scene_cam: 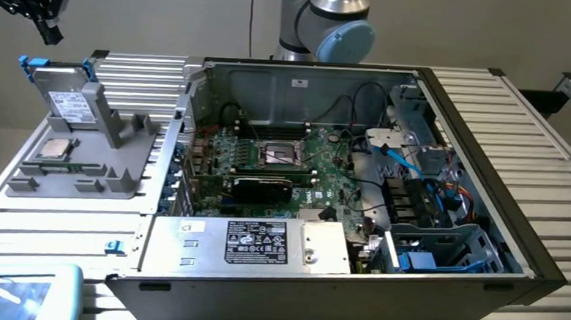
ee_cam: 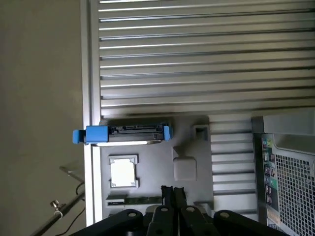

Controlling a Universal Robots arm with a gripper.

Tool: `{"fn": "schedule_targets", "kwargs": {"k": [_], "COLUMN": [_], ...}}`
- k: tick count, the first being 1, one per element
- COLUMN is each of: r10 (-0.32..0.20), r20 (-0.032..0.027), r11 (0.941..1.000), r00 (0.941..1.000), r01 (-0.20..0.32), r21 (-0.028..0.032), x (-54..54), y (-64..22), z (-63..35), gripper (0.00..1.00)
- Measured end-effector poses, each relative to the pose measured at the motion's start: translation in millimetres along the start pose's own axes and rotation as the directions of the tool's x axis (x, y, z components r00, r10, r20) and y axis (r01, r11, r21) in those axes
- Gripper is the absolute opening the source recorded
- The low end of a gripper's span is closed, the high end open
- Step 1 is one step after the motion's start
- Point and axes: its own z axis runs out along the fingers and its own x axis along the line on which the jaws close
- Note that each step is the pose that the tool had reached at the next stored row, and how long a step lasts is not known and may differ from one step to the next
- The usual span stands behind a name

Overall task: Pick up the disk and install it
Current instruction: 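Reach for the disk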

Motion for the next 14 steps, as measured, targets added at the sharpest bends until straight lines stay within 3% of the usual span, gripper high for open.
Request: {"fn": "schedule_targets", "kwargs": {"k": [14], "r10": [0.0], "r20": [-0.0017], "r11": [1.0], "r00": [1.0], "r01": [0.0], "r21": [0.0001], "x": [30.3], "y": [26.4], "z": [2.1], "gripper": [0.11]}}
